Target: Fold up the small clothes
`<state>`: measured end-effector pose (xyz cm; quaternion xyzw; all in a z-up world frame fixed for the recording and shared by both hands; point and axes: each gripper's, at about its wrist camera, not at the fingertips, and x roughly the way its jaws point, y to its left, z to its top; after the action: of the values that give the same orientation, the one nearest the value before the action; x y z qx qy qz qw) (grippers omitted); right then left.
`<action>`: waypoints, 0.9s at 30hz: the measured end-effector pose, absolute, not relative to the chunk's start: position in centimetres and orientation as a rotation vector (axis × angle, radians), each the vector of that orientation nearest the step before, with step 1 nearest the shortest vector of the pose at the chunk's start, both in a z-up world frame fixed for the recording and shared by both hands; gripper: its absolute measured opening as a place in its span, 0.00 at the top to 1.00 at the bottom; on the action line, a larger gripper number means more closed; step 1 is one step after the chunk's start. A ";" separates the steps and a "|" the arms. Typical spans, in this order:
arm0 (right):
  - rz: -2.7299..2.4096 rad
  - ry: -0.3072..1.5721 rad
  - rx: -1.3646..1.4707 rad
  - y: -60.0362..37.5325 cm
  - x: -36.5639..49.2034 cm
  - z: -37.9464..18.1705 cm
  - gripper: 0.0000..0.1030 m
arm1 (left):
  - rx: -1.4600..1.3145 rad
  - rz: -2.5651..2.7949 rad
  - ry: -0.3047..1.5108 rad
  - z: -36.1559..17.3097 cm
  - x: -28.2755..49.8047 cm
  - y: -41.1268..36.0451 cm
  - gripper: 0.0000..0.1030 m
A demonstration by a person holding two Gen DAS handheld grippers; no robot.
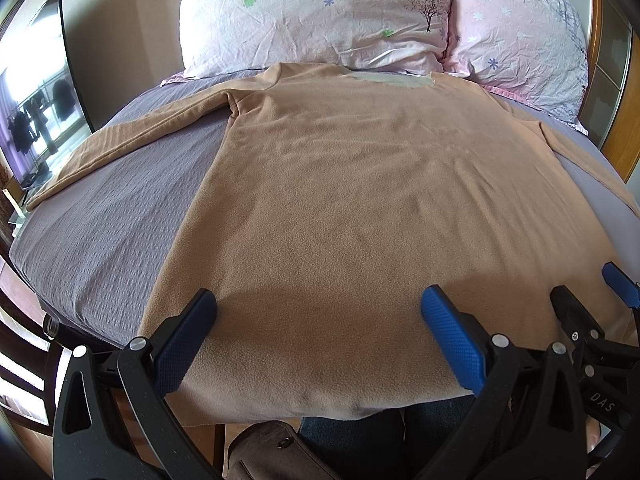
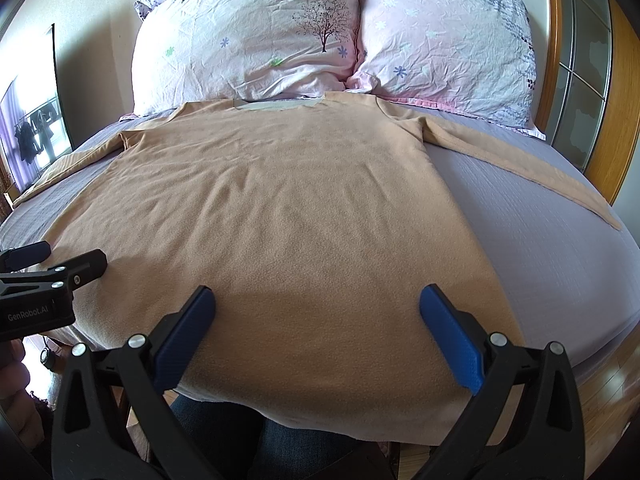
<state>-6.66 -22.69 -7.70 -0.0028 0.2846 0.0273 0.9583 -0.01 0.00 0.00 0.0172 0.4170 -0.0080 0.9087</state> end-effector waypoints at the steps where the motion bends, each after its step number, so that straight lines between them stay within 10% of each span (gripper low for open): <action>1: 0.055 0.577 -0.005 -22.7 -6.7 -7.7 0.02 | 0.037 -0.017 0.860 0.0 0.0 0.0 0.01; 27: 0.124 0.537 0.085 -26.5 -6.0 -6.5 0.02 | 0.050 -0.036 0.834 0.3 -0.1 -0.1 0.01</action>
<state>-6.04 -26.50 -6.52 0.0420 0.2650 0.0610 0.9614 -0.06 -0.08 0.29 0.0241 0.4048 -0.0174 0.9139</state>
